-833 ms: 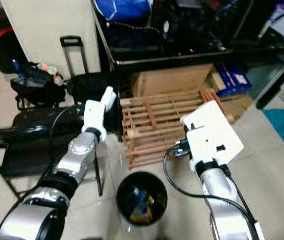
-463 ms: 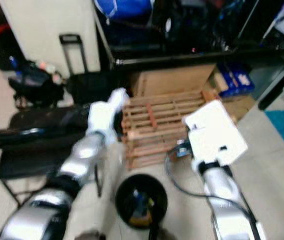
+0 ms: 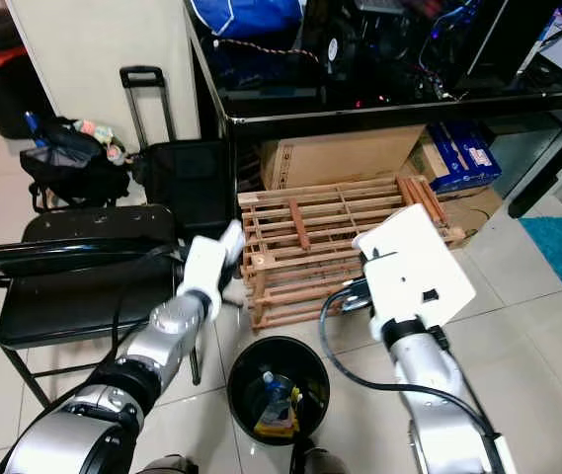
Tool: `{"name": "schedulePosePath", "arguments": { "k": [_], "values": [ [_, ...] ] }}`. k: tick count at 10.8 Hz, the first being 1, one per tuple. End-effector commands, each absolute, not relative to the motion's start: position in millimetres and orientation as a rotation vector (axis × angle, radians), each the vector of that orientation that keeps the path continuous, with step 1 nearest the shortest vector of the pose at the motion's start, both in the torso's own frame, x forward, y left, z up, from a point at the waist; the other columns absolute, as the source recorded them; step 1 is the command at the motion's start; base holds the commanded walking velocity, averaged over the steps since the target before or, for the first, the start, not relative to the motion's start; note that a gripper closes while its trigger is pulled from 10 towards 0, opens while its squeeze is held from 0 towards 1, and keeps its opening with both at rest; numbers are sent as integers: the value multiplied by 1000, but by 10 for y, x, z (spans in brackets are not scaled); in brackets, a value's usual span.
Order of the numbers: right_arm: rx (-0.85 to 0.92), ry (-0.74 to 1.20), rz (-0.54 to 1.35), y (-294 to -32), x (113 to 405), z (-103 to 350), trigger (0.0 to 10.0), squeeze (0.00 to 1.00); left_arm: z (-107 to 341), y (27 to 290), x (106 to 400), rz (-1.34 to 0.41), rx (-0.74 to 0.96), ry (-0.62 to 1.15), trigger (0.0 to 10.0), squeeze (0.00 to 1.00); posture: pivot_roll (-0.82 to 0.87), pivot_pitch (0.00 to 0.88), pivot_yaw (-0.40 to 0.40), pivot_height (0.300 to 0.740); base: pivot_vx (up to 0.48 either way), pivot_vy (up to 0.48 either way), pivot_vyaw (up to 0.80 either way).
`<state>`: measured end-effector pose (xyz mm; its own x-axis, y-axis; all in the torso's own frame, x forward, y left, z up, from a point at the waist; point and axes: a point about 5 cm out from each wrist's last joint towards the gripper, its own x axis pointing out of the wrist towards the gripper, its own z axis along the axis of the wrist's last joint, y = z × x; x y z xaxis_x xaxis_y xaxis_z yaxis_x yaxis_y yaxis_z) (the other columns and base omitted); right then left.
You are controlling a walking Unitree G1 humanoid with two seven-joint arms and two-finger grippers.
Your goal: Picking trash to rubbish bin
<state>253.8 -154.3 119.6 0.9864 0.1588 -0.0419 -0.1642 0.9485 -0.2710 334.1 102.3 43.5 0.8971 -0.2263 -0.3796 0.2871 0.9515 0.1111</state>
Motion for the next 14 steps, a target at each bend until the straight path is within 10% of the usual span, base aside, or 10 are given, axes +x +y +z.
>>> {"name": "schedulePosePath", "arguments": {
  "k": [1,14],
  "values": [
    [-270,9,164,-1539,2541,1220,10000,0,334,977,3273,-287,171,426,0,0,123,171,-102,740,0,0,0],
    [-219,121,121,-1338,2017,1154,10000,0,-316,830,2634,-528,384,678,0,0,-91,296,-53,740,0,0,0]
  ]
}}
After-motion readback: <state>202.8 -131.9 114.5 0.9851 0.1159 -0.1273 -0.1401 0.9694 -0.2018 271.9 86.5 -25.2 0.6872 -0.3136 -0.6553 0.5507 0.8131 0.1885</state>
